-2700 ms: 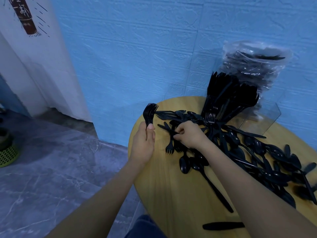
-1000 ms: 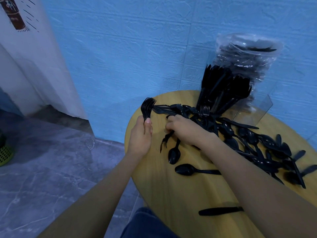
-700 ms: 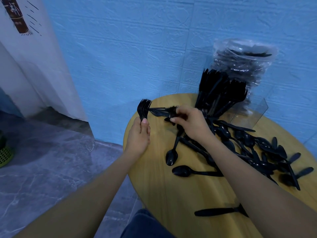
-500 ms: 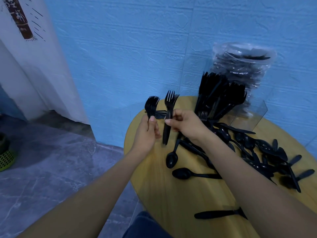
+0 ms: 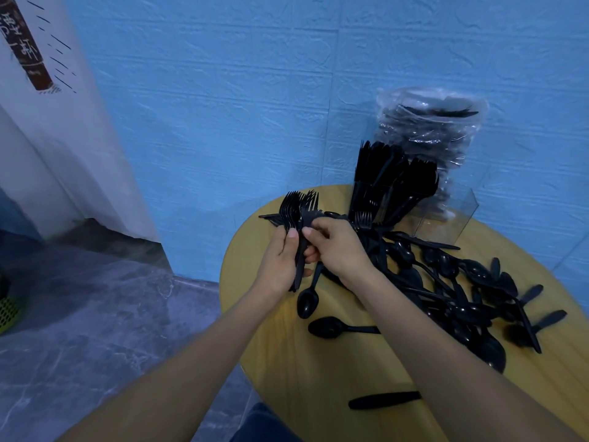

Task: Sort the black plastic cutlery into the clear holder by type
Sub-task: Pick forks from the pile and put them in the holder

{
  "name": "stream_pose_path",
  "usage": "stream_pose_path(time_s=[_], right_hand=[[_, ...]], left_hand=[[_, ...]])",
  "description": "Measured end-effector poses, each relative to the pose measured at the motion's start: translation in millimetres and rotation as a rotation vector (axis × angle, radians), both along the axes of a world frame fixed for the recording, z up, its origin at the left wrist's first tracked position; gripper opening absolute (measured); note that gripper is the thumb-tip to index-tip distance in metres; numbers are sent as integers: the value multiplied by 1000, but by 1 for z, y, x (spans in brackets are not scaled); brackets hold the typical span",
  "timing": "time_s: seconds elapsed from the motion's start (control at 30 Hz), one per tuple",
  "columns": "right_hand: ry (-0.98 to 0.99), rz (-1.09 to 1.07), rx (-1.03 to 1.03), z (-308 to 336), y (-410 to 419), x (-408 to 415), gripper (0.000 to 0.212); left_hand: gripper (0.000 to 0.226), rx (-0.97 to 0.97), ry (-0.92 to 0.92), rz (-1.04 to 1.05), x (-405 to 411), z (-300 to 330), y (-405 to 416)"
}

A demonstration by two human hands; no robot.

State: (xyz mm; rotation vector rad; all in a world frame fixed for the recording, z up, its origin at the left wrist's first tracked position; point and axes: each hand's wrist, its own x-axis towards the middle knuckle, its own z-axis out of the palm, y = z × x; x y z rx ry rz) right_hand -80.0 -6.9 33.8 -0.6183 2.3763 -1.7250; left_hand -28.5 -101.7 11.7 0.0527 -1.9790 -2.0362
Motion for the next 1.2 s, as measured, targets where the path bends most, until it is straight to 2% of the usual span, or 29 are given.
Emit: stream_pose_path(time_s=[0.2, 0.37, 0.47, 0.53, 0.6, 0.7, 0.73, 0.8, 0.83, 0.93, 1.0, 1.1, 1.2], right_hand=[[-21, 13, -6, -2, 2, 1, 32], [-192, 40, -214, -3, 5, -3, 9], [-230, 34, -269, -6, 3, -2, 12], [-203, 59, -218, -10, 4, -2, 17], [-156, 106, -149, -13, 6, -3, 13], [-94, 50, -125, -11, 6, -8, 16], [-92, 26, -158, -7, 5, -9, 19], [-76, 14, -180, -1, 3, -12, 41], [-37, 19, -154, 0, 2, -13, 41], [69, -24, -92, -4, -1, -15, 21], [79, -24, -73, -6, -2, -16, 23], [66, 5, -22, -5, 5, -18, 43], [213, -151, 199, -10, 33, -30, 43]], left_hand=[[24, -47, -26, -52, 3, -1, -1], [20, 0, -86, -88, 2, -3, -6], [20, 81, -128, -110, 3, -4, -7], [21, 51, -123, -135, 4, -4, -8], [23, 11, -117, -158, 6, -4, -11], [22, -2, -134, -184, 7, -4, -13], [22, -14, -138, -199, 6, -4, -14], [22, -27, -152, -244, 6, -5, -13], [22, -23, -159, -266, 6, -4, -12], [21, -52, -162, -280, 3, -5, -11], [20, -96, -153, -255, -2, -11, -12], [21, -111, -129, -156, -11, -18, -16], [25, -118, -97, -30, -25, -18, -18]])
